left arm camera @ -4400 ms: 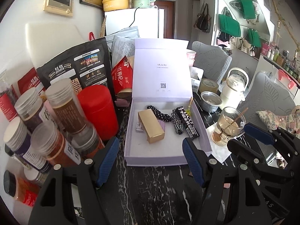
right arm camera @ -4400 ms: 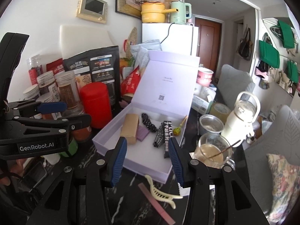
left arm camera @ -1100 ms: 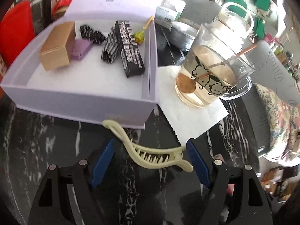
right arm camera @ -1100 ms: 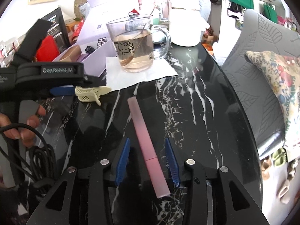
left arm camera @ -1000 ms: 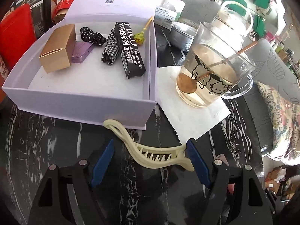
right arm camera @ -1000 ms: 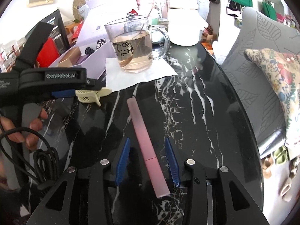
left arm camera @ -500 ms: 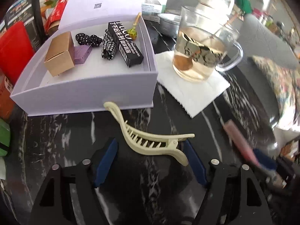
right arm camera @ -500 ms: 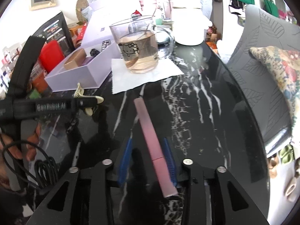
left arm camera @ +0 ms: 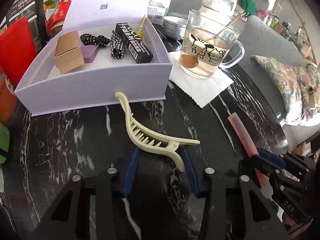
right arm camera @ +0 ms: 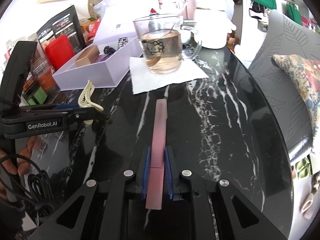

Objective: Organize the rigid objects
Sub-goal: 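Grasp the pink lip gloss tube with the right gripper while the left approaches the cream claw clip, then grasp the cream claw clip with the left gripper while the right holds the pink tube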

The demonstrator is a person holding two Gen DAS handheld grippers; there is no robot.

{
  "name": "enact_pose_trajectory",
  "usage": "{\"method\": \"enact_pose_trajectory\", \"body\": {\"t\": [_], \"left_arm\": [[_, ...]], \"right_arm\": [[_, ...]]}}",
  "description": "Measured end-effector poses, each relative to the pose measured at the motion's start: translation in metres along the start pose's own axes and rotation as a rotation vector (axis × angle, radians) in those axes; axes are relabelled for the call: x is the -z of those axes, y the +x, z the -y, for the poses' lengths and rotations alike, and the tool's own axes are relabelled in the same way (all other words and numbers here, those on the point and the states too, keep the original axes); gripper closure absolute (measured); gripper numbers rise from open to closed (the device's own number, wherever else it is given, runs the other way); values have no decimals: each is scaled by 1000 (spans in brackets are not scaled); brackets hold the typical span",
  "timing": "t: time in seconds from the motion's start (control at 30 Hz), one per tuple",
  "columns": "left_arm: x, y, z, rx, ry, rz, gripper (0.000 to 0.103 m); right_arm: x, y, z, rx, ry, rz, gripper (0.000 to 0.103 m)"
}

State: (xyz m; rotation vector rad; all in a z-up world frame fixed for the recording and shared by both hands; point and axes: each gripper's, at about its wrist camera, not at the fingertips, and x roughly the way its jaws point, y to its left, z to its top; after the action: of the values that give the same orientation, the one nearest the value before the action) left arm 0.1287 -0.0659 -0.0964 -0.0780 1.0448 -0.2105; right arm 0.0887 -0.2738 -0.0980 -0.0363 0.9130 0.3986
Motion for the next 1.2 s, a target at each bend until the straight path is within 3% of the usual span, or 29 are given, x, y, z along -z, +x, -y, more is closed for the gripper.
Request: {"method": "enact_pose_trajectory", "body": {"t": [0.2, 0.47, 0.63, 0.87, 1.2], "left_arm": [[9, -10, -13, -14, 3, -10, 60], [20, -24, -37, -89, -10, -14, 60], [21, -39, -37, -5, -30, -11, 60], [7, -21, -27, -17, -48, -48, 59], [-6, -3, -30, -103, -93, -47, 59]], "right_arm": [[2, 2, -16, -25, -33, -1, 88], [3, 4, -31, -42, -48, -4, 88], [2, 6, -33, -44, -46, -8, 88], [4, 6, -37, -38, -64, -5, 88], [5, 5, -37, -30, -57, -4, 88]]}}
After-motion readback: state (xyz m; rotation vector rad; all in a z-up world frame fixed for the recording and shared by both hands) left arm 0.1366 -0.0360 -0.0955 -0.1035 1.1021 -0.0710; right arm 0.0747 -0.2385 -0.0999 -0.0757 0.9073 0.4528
